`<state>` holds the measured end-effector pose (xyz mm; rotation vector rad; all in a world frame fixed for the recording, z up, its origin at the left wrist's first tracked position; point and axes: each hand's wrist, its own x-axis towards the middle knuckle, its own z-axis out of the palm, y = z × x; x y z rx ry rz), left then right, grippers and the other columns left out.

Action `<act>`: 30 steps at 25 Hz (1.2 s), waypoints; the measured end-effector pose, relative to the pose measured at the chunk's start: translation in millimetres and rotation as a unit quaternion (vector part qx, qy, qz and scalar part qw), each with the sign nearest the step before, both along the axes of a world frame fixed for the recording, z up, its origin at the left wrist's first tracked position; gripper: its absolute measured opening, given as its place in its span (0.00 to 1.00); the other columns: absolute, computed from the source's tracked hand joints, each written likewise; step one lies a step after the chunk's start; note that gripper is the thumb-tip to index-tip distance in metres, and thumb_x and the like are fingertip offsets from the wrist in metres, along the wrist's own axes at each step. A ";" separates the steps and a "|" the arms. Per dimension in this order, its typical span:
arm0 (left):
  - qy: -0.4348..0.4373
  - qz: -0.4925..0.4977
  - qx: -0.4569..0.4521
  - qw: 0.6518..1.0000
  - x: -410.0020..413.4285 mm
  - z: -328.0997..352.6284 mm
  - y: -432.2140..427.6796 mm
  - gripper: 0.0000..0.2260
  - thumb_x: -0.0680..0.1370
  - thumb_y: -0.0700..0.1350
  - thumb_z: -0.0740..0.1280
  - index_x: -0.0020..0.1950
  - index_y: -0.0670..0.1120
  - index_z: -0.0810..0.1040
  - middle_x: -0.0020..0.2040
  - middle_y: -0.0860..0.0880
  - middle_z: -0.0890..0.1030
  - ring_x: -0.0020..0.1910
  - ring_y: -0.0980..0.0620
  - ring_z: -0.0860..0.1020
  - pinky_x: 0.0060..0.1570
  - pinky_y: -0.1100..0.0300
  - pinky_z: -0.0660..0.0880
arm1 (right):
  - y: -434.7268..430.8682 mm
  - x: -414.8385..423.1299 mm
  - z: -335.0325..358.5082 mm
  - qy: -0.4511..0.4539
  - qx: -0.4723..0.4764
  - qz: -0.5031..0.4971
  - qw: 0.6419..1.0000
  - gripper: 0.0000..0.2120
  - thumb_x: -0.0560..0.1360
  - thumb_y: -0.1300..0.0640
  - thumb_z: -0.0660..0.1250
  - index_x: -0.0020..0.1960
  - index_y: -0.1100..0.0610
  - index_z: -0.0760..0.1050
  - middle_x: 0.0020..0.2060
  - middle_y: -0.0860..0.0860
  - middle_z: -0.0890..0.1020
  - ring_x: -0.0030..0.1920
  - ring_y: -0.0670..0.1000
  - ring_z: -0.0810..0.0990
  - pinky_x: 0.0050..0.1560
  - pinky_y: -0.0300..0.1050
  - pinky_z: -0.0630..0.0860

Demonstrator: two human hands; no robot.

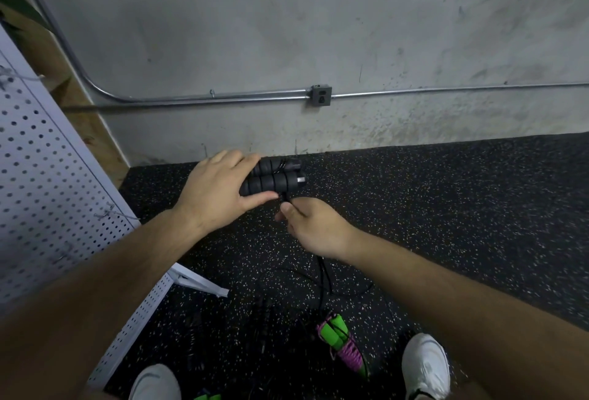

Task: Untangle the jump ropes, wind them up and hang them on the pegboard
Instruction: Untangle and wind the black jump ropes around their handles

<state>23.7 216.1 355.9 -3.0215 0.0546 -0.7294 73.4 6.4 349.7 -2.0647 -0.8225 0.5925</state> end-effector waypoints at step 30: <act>-0.033 -0.025 -0.006 0.999 -11.0 23.2 -38.7 0.35 0.74 0.73 0.59 0.66 0.46 0.75 0.52 0.47 0.78 0.51 0.45 0.76 0.51 0.47 0.76 | -29.9 -4.5 14.0 -0.109 -0.024 0.024 0.993 0.13 0.86 0.51 0.54 0.50 0.53 0.75 0.34 0.43 0.74 0.31 0.38 0.72 0.32 0.32 0.67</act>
